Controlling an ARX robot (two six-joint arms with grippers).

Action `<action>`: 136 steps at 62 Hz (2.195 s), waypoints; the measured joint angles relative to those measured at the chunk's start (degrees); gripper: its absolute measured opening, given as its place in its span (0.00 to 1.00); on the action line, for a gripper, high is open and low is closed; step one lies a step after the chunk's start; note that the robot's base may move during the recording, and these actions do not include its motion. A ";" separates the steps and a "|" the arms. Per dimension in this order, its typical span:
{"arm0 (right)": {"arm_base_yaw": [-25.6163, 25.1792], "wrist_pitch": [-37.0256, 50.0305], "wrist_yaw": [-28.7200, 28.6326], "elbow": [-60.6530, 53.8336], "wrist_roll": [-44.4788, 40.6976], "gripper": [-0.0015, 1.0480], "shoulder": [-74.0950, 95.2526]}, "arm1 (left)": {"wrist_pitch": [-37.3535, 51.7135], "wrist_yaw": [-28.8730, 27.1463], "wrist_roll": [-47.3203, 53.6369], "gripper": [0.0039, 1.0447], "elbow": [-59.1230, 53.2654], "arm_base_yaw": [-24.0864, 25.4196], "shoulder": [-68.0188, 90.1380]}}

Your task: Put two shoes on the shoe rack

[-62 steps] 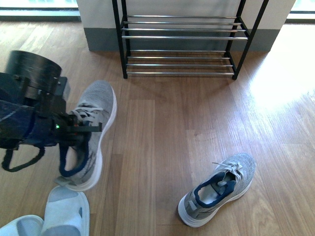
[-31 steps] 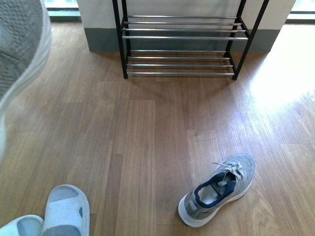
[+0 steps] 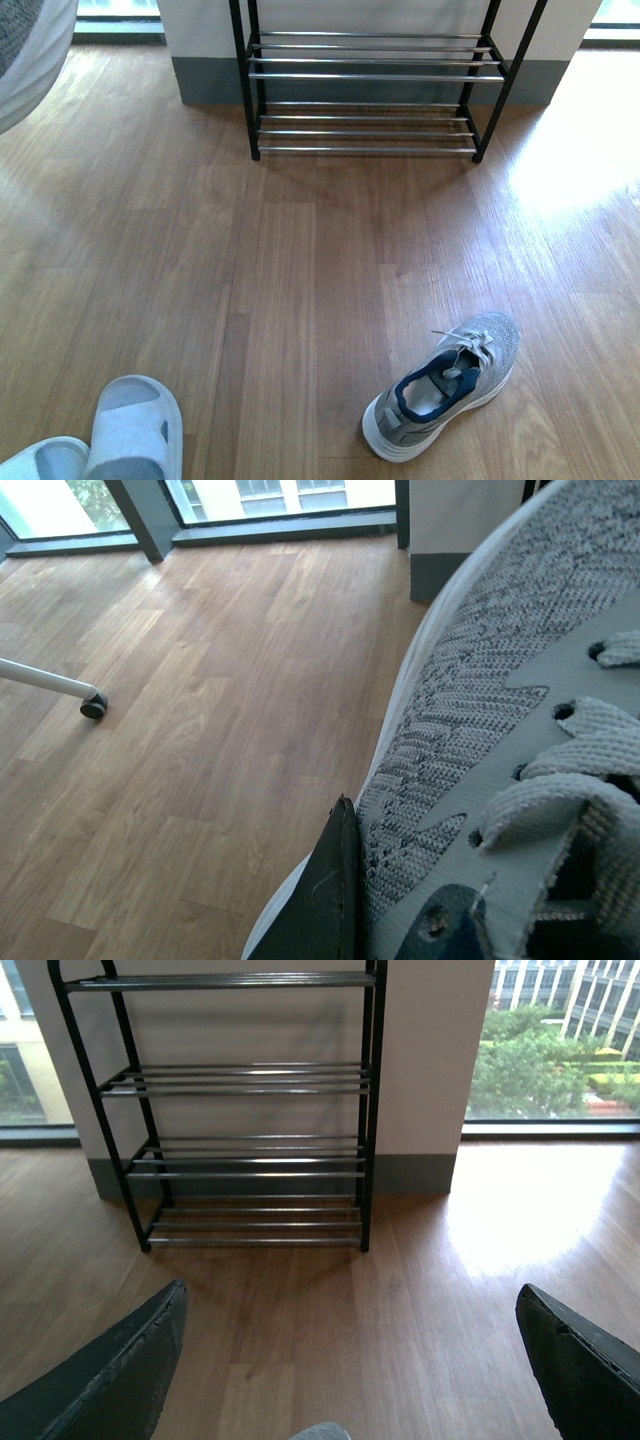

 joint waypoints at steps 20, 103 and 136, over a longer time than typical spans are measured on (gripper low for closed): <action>0.00 0.00 0.00 0.00 0.00 0.91 0.00 | 0.00 -0.02 0.04 0.01 0.00 -0.02 0.00; 8.02 25.27 0.94 44.72 9.22 0.91 139.51 | 0.00 -0.04 0.04 0.01 -0.02 -0.07 0.00; 6.14 21.79 -5.92 47.82 27.26 0.91 143.32 | 0.00 -0.02 0.04 0.01 -0.02 -0.07 0.00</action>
